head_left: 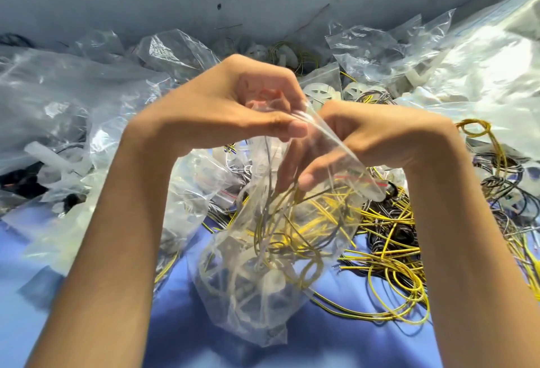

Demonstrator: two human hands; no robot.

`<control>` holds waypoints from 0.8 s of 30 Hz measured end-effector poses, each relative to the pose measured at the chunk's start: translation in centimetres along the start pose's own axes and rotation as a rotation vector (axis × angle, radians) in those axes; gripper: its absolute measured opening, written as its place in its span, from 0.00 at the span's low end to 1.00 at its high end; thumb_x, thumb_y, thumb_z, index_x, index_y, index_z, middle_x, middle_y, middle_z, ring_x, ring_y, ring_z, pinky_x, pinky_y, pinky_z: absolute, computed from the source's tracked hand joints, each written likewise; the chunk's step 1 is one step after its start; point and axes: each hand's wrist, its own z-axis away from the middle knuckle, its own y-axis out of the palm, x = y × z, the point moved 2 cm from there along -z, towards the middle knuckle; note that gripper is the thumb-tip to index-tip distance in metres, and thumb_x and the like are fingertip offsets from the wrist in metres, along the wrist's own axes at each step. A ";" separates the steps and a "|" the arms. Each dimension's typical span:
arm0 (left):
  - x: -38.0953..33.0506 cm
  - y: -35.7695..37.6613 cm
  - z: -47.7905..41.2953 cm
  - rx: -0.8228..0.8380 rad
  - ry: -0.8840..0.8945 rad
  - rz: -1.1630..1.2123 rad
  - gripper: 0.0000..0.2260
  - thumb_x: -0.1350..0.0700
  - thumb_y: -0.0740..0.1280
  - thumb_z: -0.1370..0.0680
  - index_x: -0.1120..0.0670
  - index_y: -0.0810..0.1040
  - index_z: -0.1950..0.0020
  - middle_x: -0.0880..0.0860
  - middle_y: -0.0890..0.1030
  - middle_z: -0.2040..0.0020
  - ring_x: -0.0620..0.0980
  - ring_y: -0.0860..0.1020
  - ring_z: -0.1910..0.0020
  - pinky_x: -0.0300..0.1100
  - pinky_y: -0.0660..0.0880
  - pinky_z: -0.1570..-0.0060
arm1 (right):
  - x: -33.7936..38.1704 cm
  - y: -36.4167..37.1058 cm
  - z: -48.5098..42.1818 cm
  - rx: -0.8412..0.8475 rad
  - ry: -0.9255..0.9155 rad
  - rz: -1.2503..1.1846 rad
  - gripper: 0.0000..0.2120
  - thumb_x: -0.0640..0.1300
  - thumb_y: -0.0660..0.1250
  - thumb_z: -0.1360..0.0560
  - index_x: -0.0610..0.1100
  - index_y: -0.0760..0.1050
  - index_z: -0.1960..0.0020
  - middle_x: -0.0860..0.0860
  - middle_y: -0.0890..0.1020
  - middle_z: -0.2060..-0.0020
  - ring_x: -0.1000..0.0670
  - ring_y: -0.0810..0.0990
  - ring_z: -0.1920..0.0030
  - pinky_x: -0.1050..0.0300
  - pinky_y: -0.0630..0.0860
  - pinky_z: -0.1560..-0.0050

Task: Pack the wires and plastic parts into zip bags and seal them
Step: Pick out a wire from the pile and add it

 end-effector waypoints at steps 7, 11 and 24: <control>0.2 -0.4 0.1 -0.006 0.005 0.012 0.04 0.52 0.72 0.30 0.50 0.80 0.58 0.55 0.80 0.64 0.45 0.78 0.63 0.36 0.73 0.57 | 0.0 -0.5 -0.1 -0.186 -0.059 -0.027 0.09 0.39 0.73 0.33 0.41 0.81 0.53 0.58 0.82 0.68 0.63 0.77 0.67 0.73 0.70 0.63; 0.3 -0.7 0.2 -0.022 0.004 0.001 0.05 0.52 0.75 0.31 0.49 0.81 0.60 0.50 0.81 0.65 0.43 0.77 0.64 0.33 0.73 0.59 | -0.3 -0.6 -0.2 -0.237 -0.047 -0.051 0.08 0.43 0.73 0.36 0.41 0.82 0.58 0.51 0.83 0.65 0.58 0.79 0.64 0.68 0.74 0.60; 0.6 -0.4 -0.1 -0.052 -0.157 -0.354 0.22 0.37 0.66 0.29 0.56 0.77 0.67 0.55 0.73 0.73 0.43 0.67 0.73 0.38 0.60 0.73 | -0.7 -3.4 2.9 -0.558 0.032 0.053 0.06 0.43 0.68 0.26 0.45 0.81 0.50 0.51 0.86 0.58 0.57 0.82 0.59 0.67 0.75 0.58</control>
